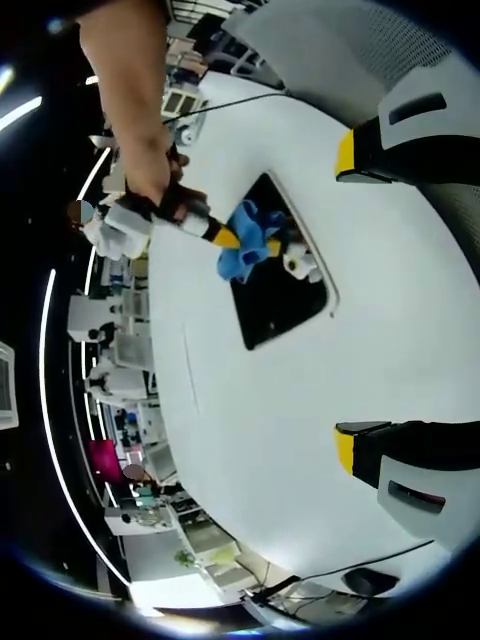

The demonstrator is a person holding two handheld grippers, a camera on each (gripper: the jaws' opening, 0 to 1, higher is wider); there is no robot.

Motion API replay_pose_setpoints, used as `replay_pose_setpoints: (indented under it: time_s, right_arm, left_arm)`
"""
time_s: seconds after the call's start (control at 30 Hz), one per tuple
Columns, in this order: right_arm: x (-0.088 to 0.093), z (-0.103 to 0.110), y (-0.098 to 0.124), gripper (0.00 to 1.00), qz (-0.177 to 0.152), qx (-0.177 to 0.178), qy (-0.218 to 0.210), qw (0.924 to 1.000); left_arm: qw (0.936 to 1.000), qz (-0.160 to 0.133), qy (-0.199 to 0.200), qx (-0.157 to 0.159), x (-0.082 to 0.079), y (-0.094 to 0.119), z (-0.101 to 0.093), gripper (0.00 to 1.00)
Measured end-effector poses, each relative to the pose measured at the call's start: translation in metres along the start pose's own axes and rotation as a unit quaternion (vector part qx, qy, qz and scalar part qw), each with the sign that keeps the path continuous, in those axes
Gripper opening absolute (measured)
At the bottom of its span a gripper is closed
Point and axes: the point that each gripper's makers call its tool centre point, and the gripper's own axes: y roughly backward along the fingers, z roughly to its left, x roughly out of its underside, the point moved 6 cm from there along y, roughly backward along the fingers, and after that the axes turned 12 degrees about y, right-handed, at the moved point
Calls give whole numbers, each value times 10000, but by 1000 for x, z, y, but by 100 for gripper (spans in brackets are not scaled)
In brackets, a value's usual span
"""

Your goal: Wipe the mirror surface with the cleaning cloth until all visible marks leave the cleaned area.

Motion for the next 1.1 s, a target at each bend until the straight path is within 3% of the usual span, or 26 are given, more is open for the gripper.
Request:
replay_pose_setpoints:
  time_s: [1.1]
  right_arm:
    - [28,20,2,2,-165,-63,167,9997]
  left_arm:
    - [10000,61,-38,39,0,-1,-2,100]
